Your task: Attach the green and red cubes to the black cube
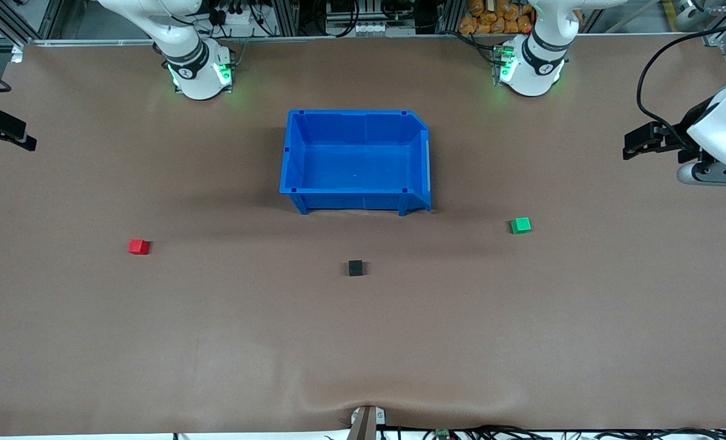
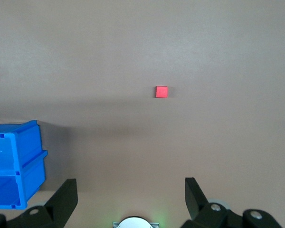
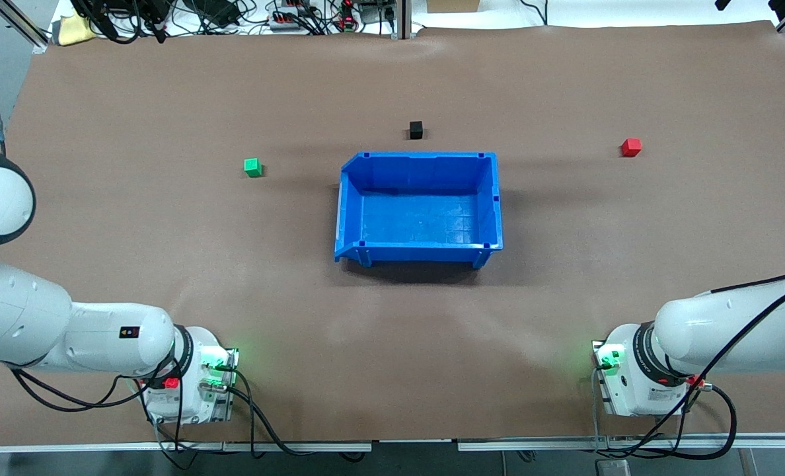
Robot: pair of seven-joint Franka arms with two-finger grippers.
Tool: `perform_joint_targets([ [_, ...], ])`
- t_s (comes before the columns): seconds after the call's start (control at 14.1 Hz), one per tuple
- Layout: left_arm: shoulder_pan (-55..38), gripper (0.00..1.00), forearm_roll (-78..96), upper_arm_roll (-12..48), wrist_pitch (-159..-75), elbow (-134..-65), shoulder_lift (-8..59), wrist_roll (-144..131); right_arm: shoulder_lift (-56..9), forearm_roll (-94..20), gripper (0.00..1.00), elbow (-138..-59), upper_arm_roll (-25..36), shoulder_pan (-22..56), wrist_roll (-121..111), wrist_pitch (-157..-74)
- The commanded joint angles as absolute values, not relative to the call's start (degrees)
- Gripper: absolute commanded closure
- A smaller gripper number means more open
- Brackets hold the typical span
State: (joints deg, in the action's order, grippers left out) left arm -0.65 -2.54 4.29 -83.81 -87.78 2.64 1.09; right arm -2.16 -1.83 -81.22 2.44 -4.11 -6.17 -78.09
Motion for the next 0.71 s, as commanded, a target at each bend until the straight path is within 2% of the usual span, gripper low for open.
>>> perform_joint_targets([
  [0.0, -0.1, 0.0, -2.9, 4.7, -84.6, -86.6, 3.2, 1.2, -2.8, -1.1, 0.0, -79.9, 1.4, -5.4, -5.6, -77.3],
  [0.36, -0.1, 0.0, -2.9, 4.7, -86.0, -86.8, 4.1, 1.2, -4.3, -1.8, 0.0, -79.8, 1.3, -5.5, -5.8, -78.1],
  [0.64, -0.5, 0.0, -3.0, 4.8, -86.5, -87.0, 6.6, 0.7, -10.4, -0.5, 0.0, -79.6, 1.5, -8.0, -6.5, -88.2],
])
